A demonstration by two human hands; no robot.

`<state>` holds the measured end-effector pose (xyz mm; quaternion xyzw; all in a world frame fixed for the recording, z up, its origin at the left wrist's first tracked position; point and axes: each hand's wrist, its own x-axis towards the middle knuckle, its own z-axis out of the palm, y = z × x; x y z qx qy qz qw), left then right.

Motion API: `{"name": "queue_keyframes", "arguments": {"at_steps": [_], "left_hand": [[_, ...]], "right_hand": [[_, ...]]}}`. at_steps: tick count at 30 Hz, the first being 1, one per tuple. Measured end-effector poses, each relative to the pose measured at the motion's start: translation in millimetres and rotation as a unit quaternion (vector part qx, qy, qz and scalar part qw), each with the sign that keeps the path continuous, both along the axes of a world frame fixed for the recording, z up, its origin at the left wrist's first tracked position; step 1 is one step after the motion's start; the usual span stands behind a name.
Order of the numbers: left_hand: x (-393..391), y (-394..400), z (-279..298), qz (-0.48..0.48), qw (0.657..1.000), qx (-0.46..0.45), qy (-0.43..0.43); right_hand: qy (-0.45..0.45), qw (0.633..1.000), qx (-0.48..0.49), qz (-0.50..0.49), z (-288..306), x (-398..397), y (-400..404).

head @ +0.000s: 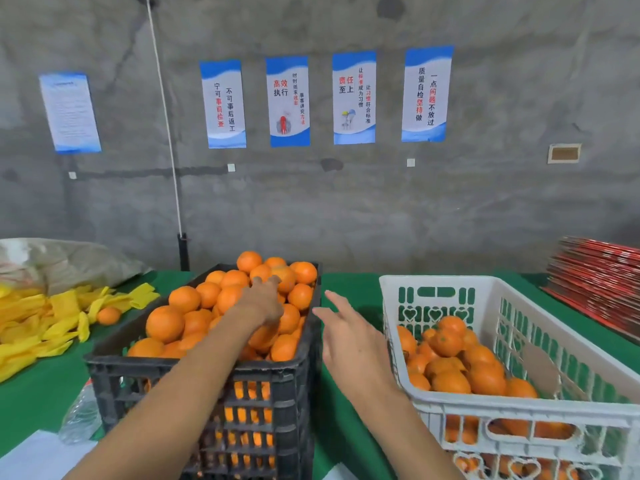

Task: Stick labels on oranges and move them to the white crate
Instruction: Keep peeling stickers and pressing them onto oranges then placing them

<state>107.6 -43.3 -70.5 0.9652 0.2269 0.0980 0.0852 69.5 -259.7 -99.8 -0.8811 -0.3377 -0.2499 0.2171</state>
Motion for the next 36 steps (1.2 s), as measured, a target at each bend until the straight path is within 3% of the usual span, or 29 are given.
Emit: {"name": "queue_keyframes", "arguments": {"at_steps": [9, 12, 16, 21, 24, 30, 36], "left_hand": [[22.7, 29.4, -3.8, 0.021, 0.997, 0.076, 0.014], [1.3, 8.8, 13.8, -0.007, 0.99, 0.094, -0.109], [-47.2, -40.2, 25.5, -0.077, 0.951, 0.055, -0.294], [-104.4, -103.4, -3.3, -0.144, 0.922, 0.006, -0.359], [-120.3, -127.6, -32.1, -0.183, 0.923, 0.0, -0.339], [-132.7, -146.4, -114.4, -0.267, 0.911, 0.136, -0.285], [-128.2, -133.4, -200.9, -0.302, 0.94, 0.057, -0.147]], "right_hand": [[0.005, 0.996, 0.07, 0.045, -12.1, 16.5, 38.5], [0.02, 0.994, 0.099, 0.043, -16.8, 19.0, 29.0], [0.057, 0.973, 0.201, 0.094, -12.5, 7.6, 14.9], [0.065, 0.954, 0.277, 0.098, -21.2, -19.5, -11.7], [0.083, 0.952, 0.283, 0.08, -48.8, -35.3, -29.7], [0.175, 0.949, 0.246, 0.089, -124.4, -43.4, -67.3], [0.218, 0.962, 0.143, 0.083, -189.1, -42.2, -81.8]]}}
